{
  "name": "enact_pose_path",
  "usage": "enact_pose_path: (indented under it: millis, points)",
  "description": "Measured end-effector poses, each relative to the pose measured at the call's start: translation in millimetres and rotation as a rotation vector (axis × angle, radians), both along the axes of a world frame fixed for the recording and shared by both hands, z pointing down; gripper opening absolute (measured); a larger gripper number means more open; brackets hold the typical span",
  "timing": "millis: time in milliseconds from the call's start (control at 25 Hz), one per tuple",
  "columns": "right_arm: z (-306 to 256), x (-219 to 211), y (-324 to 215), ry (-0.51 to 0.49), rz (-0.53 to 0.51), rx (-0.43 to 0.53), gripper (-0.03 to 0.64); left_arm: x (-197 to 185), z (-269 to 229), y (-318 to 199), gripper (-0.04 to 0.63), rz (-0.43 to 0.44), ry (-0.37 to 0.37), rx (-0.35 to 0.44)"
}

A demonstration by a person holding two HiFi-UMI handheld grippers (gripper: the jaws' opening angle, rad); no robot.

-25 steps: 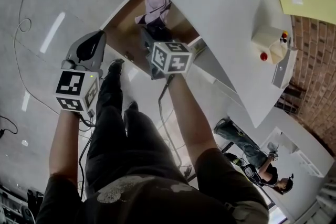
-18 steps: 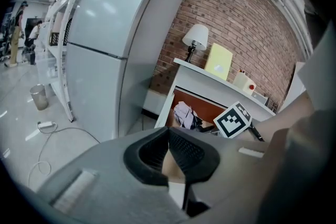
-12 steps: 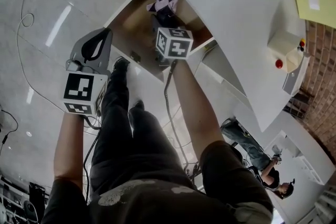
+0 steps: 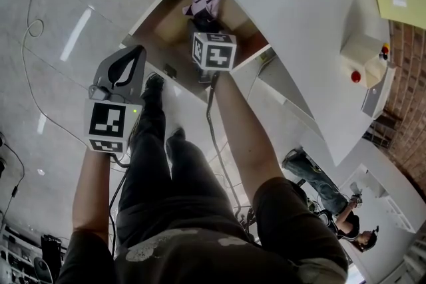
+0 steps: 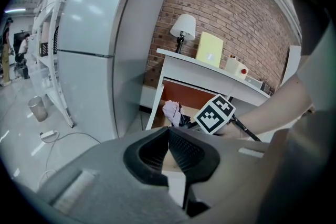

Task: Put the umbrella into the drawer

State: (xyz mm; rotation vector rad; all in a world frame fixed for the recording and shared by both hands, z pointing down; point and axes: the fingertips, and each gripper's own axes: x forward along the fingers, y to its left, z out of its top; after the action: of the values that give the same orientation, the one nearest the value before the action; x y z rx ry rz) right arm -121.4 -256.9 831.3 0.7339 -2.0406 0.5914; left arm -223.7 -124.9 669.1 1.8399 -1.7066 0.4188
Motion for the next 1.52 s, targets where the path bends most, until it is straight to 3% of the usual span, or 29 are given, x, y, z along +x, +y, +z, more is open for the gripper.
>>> enact_pose_path:
  millis: [280, 880, 1200, 1520]
  points:
    - [-12.8, 2.7, 5.6, -0.065, 0.030, -0.074, 0.302, -0.7, -11.5, -1.6, 0.011, -0.015, 0.007, 0.011]
    - [-137.7, 15.1, 41.0, -0.221, 0.067, -0.023, 0.304, 6.4, -84.4, 4.9, 0.011, -0.030, 0.003, 0.048]
    - [-240.6, 23.6, 48.6, -0.332, 0.102, 0.072, 0.302, 27.2, -151.7, 0.6, 0.011, 0.045, -0.006, 0.067]
    - [-341.2, 53.5, 29.4, -0.373, 0.089, 0.256, 0.300, 54.4, -212.9, -9.7, 0.011, 0.095, 0.020, 0.146]
